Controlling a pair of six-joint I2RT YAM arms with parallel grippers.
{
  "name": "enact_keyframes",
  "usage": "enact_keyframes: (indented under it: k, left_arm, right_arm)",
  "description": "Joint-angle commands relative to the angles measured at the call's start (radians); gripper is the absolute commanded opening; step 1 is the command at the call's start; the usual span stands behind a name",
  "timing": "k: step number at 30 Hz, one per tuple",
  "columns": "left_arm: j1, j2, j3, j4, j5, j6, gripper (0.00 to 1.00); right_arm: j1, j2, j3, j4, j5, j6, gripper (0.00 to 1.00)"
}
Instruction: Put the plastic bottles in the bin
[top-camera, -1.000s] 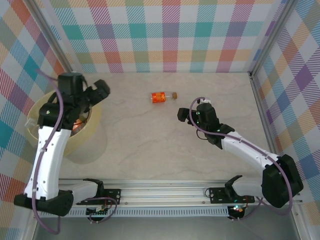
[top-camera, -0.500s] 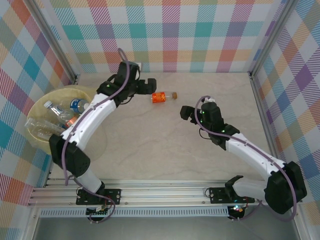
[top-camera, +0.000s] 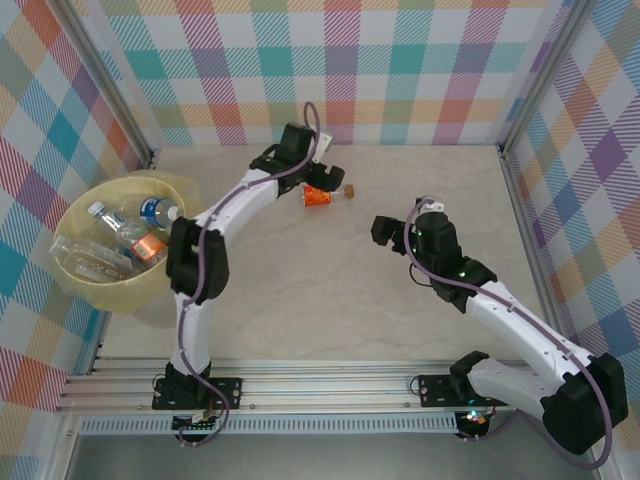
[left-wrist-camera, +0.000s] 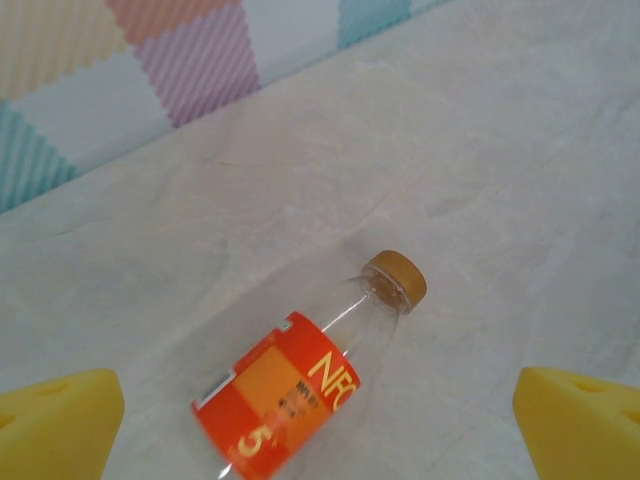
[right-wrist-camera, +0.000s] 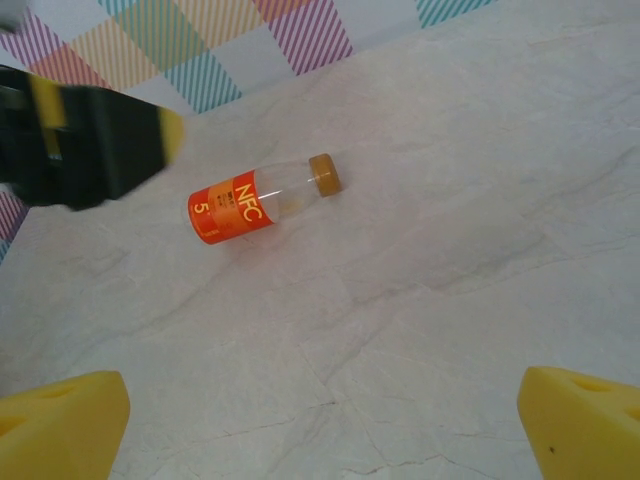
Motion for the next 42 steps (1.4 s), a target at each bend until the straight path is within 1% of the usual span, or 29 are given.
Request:
enact_keyframes:
  k: [1, 6, 8, 14, 18, 19, 22, 25, 26, 29, 33, 38, 42]
  left_arm:
    - [0.008, 0.100, 0.104, -0.064, 0.034, 0.078, 1.00]
    - [0.008, 0.272, 0.301, -0.168, 0.033, 0.134, 1.00]
    - [0.008, 0.318, 0.351, -0.205, 0.019, 0.175, 1.00]
    - [0.008, 0.422, 0.429, -0.263, -0.078, 0.343, 1.00]
    - [0.006, 0.459, 0.460, -0.307, -0.062, 0.426, 1.00]
    - [0.004, 0.465, 0.460, -0.313, -0.065, 0.444, 0.99]
    - [0.003, 0.474, 0.461, -0.335, -0.077, 0.471, 0.92]
    - [0.003, 0.471, 0.460, -0.361, -0.070, 0.459, 0.79]
    - [0.003, 0.466, 0.459, -0.371, -0.068, 0.442, 0.77]
    - [0.005, 0.436, 0.430, -0.370, -0.063, 0.387, 0.73]
    - [0.006, 0.366, 0.324, -0.314, -0.051, 0.335, 0.66]
    - [0.014, 0.302, 0.249, -0.295, -0.040, 0.247, 0.56]
    - [0.020, 0.225, 0.111, -0.210, -0.047, 0.137, 0.51]
  right_arm:
    - [-0.008, -0.031, -0.007, -0.043, 0.028, -0.026, 1.00]
    - [-0.008, -0.049, -0.007, -0.075, 0.054, -0.038, 1.00]
    - [-0.008, -0.051, -0.006, -0.081, 0.063, -0.042, 1.00]
    - [-0.008, -0.035, 0.003, -0.084, 0.072, -0.048, 1.00]
    - [-0.008, -0.013, 0.018, -0.091, 0.070, -0.051, 1.00]
    - [-0.008, -0.006, 0.020, -0.090, 0.070, -0.049, 1.00]
    - [-0.008, 0.008, 0.025, -0.086, 0.066, -0.043, 1.00]
    - [-0.008, 0.026, 0.031, -0.084, 0.058, -0.036, 1.00]
    - [-0.008, 0.033, 0.034, -0.081, 0.054, -0.034, 1.00]
    - [-0.007, 0.046, 0.036, -0.074, 0.041, -0.027, 1.00]
    - [-0.007, 0.060, 0.041, -0.068, 0.024, -0.020, 1.00]
    - [-0.008, 0.060, 0.026, -0.053, 0.019, -0.016, 1.00]
    - [-0.008, 0.061, 0.033, -0.042, 0.018, -0.021, 1.00]
